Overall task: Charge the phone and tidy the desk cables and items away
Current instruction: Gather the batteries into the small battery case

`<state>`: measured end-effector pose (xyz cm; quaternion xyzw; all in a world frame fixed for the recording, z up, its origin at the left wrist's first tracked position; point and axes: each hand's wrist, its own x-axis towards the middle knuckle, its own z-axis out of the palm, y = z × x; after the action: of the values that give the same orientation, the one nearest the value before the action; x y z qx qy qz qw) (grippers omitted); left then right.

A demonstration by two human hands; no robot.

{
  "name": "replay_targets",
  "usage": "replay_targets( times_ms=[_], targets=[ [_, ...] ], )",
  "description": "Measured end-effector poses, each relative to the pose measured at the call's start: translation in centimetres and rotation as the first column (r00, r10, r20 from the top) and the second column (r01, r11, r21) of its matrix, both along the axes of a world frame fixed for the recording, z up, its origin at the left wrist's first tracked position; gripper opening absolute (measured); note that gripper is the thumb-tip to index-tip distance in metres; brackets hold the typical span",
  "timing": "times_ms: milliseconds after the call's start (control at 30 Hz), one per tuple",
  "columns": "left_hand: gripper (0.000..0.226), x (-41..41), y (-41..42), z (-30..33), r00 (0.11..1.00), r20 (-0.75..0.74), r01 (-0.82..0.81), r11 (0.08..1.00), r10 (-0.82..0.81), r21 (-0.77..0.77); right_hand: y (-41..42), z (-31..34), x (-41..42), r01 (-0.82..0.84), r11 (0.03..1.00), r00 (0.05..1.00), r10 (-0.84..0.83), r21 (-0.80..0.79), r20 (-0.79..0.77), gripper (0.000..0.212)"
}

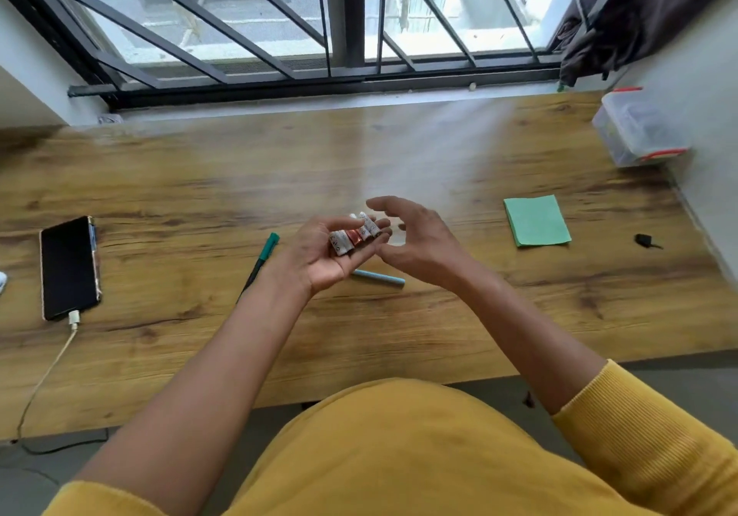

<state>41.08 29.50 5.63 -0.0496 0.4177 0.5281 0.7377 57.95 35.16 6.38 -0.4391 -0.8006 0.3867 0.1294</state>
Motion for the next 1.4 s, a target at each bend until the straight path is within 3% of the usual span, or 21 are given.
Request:
replay_targets(
  times_ms=[167,400,567,1233,1400],
  targets=[
    [0.05,-0.2,3.0,0.2,0.974,-0.169,0.138,0.987,-0.149,-0.078,2.2,-0.3,0.8,-0.098,0.995,0.992,0.095,0.027,0.086,0.07],
    [0.019,0.0,6.1,0.2,0.842,-0.349,0.358,0.911,-0.411,-0.207,4.4,-1.4,1.2,-0.139,0.989,0.975,0.127,0.058,0.182,0.076],
    [0.025,0.5,7.3,-0.6,0.785,-0.416,0.375,0.886,-0.459,-0.271,5.5,-2.8,1.9,-0.153,0.986,0.965,0.136,0.059,0.224,0.072],
    [0.037,0.5,8.0,0.0,0.798,-0.37,0.366,0.871,-0.475,-0.329,6.4,-4.5,3.7,-0.058,0.997,0.998,0.06,-0.056,0.033,0.061],
    [0.035,0.3,7.9,0.5,0.821,-0.305,0.399,0.867,-0.483,-0.299,6.5,-4.3,3.5,-0.074,0.996,0.993,0.078,-0.046,0.085,0.065]
  ],
)
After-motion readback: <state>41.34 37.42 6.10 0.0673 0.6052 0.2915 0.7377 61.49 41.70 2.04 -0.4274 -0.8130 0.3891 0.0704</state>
